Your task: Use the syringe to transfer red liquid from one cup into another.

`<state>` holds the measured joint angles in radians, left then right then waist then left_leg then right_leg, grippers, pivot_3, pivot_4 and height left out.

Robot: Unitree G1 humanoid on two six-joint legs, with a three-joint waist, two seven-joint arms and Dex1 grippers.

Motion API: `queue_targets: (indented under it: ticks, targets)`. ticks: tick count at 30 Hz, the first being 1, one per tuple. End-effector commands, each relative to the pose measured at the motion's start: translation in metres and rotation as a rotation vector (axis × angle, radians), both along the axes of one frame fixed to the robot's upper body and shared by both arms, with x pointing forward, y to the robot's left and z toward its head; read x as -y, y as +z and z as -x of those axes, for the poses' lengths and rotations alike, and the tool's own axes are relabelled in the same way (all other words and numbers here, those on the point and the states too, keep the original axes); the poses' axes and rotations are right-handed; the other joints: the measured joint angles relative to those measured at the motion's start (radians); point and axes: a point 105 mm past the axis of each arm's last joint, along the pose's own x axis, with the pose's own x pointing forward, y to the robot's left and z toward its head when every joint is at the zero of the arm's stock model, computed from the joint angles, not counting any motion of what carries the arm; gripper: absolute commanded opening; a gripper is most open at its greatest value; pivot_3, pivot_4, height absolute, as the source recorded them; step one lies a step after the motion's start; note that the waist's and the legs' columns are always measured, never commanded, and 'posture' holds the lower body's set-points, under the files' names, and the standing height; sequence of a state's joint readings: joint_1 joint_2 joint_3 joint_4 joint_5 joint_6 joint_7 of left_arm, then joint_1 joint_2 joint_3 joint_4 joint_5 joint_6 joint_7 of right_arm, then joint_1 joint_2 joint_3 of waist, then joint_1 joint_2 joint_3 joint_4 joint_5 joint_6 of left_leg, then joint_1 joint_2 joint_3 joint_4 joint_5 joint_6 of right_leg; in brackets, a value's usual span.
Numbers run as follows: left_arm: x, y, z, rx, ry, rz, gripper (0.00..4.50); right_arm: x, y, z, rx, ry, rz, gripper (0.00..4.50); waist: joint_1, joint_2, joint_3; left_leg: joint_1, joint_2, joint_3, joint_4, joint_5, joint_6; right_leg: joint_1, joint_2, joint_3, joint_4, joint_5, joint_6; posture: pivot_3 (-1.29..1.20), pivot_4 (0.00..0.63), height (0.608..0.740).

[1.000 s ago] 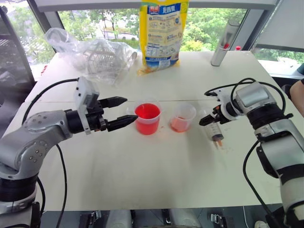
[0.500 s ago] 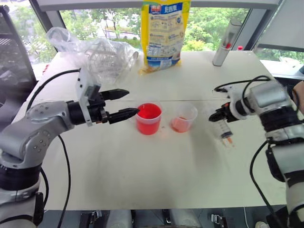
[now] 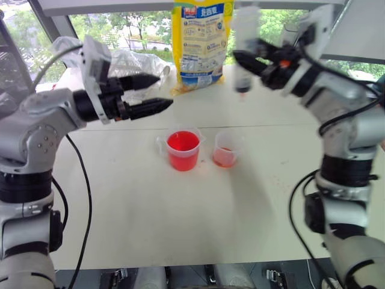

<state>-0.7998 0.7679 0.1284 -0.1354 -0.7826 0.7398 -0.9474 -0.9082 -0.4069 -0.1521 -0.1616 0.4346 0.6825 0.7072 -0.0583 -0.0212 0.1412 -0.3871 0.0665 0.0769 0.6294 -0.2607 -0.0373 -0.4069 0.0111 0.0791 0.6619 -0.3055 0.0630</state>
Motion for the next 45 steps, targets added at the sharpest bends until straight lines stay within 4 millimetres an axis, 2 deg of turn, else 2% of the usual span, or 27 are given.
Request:
queue_targets:
  ticks: [1,5,8,15,20,25,27,36,43,45]
  targets:
    - [-0.002,0.017,0.004,0.065,-0.017,-0.02,3.97,-0.021,0.012,0.019,0.082,0.144,-0.1,1.4,0.001,0.0,0.0,0.0,0.0,0.0,0.0,0.0,0.0,0.0,-0.001,0.0,0.0,0.0,0.0,0.0,0.15,0.74]
    - [-0.005,0.024,0.007,0.073,-0.026,-0.03,3.97,-0.045,-0.007,0.018,0.029,0.243,-0.157,1.4,0.004,-0.001,0.0,0.0,0.0,0.0,0.001,0.0,0.0,0.0,-0.005,-0.001,0.001,0.0,0.0,0.0,0.15,0.74]
    - [-0.005,0.026,0.012,0.075,-0.034,-0.055,3.97,-0.061,-0.034,0.016,-0.022,0.288,-0.153,1.4,0.006,-0.001,-0.001,0.0,-0.001,0.001,0.002,0.0,0.0,0.0,-0.005,-0.001,0.001,0.0,0.0,0.0,0.15,0.74]
    - [-0.004,0.028,0.013,0.075,-0.045,-0.075,3.97,-0.075,-0.073,0.011,-0.077,0.296,-0.134,1.4,0.009,-0.001,0.0,0.0,-0.001,0.0,0.002,0.0,0.0,0.0,-0.005,-0.001,0.001,0.0,0.0,0.0,0.15,0.74]
    - [0.002,0.025,0.005,0.076,-0.05,-0.078,3.97,-0.079,-0.098,0.008,-0.095,0.283,-0.095,1.4,0.012,-0.001,0.0,0.0,-0.001,0.0,0.002,0.0,0.0,0.0,-0.004,-0.001,0.002,0.0,0.0,0.0,0.15,0.74]
    - [0.011,0.019,-0.003,0.074,-0.058,-0.083,3.97,-0.079,-0.109,0.003,-0.101,0.263,-0.08,1.4,0.013,-0.001,0.0,0.0,-0.001,0.001,0.002,0.0,0.0,0.0,-0.004,-0.001,0.002,0.0,0.0,0.0,0.15,0.74]
    - [0.017,0.012,-0.012,0.076,-0.051,-0.09,3.97,-0.078,-0.114,0.001,-0.098,0.247,-0.064,1.4,0.013,-0.001,0.0,0.0,-0.001,0.001,0.002,0.0,0.0,0.0,-0.004,-0.001,0.002,0.0,0.0,0.0,0.15,0.74]
    - [0.028,-0.002,-0.031,0.045,-0.054,-0.097,3.97,-0.077,-0.119,0.001,-0.086,0.227,-0.047,1.4,0.013,-0.001,0.0,0.0,-0.001,0.001,0.002,0.0,0.0,-0.001,-0.003,-0.001,0.002,0.0,0.0,0.0,0.15,0.74]
    - [0.036,-0.005,-0.029,0.026,-0.089,-0.087,3.97,-0.076,-0.12,0.001,-0.08,0.219,-0.032,1.4,0.012,-0.001,0.0,0.0,-0.001,0.001,0.002,0.0,0.0,-0.001,-0.004,-0.001,0.003,0.0,0.0,0.0,0.15,0.74]
    - [0.037,-0.006,-0.028,0.025,-0.092,-0.088,3.4,-0.076,-0.121,0.001,-0.08,0.218,-0.029,1.4,0.012,-0.001,0.0,0.0,-0.001,0.001,0.002,0.0,0.0,-0.001,-0.004,-0.001,0.003,0.0,0.0,0.0,0.15,0.74]
